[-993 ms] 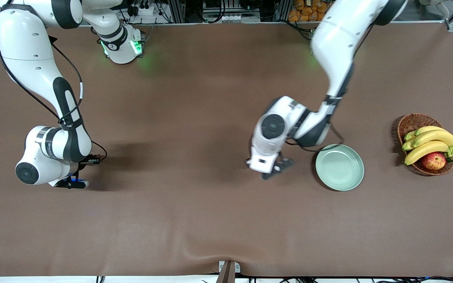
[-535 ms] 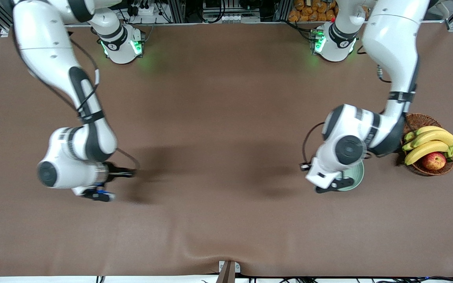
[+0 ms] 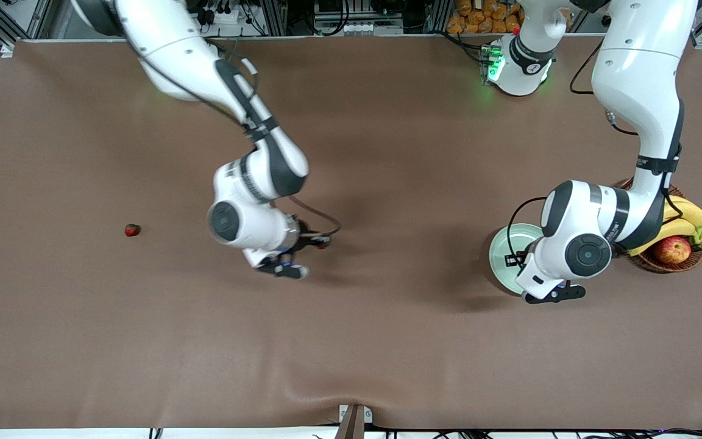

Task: Collect all strawberries into plate
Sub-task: 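Drop the strawberry on the plate while the right gripper carries another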

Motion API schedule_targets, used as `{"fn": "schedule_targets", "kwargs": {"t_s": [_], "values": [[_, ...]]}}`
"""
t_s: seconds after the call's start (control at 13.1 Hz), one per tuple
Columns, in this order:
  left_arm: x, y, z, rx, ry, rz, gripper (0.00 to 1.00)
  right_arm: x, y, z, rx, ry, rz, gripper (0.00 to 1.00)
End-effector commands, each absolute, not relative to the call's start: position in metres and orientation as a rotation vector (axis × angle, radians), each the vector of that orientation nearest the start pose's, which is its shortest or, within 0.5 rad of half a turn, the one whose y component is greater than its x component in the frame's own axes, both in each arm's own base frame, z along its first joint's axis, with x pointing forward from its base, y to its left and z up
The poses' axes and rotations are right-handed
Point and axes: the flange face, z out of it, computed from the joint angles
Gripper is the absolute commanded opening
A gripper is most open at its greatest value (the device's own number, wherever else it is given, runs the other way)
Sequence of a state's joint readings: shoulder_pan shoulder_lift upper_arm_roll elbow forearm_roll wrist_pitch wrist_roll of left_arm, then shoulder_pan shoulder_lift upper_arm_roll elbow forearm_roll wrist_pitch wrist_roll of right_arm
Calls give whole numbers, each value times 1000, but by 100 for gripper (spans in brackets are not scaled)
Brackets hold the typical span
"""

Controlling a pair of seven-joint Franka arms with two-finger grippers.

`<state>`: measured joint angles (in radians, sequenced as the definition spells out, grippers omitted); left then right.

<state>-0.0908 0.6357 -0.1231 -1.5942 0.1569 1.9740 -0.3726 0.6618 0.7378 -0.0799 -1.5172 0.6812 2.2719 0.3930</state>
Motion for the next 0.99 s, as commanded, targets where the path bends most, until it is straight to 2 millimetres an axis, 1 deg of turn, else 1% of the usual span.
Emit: {"fn": "schedule_targets", "kwargs": {"t_s": [0.0, 0.08, 0.15, 0.23, 0.31, 0.38, 0.46, 0.53, 0.61, 0.69, 0.76, 0.84, 0.92], "values": [[658, -115, 254, -2994, -60, 318, 100, 564, 454, 193, -2661, 354, 207, 0], [656, -127, 255, -2997, -59, 320, 100, 558, 465, 182, -2661, 353, 150, 0], [654, -140, 259, -2998, -63, 310, 100, 552, 473, 174, -2656, 348, 123, 3], [651, -154, 262, -2994, -100, 300, 100, 554, 472, 173, -2651, 357, 118, 23], [646, -179, 265, -2995, -148, 281, 100, 558, 467, 174, -2649, 368, 123, 63], [639, -204, 267, -2990, -211, 272, 100, 561, 463, 178, -2646, 363, 118, 83], [630, -232, 267, -2985, -288, 261, 100, 567, 456, 184, -2641, 377, 113, 94], [621, -255, 265, -2973, -360, 259, 100, 571, 451, 196, -2634, 376, 150, 98], [615, -271, 261, -2972, -411, 262, 100, 578, 437, 210, -2632, 374, 227, 100], [607, -290, 255, -2982, -417, 279, 100, 592, 412, 226, -2632, 386, 276, 100], [601, -308, 255, -3002, -410, 294, 100, 608, 380, 242, -2624, 414, 318, 100], [597, -327, 260, -3034, -423, 308, 100, 620, 346, 247, -2640, 435, 373, 100], [592, -340, 256, -3047, -460, 333, 100, 634, 306, 259, -2695, 441, 380, 100]]}}
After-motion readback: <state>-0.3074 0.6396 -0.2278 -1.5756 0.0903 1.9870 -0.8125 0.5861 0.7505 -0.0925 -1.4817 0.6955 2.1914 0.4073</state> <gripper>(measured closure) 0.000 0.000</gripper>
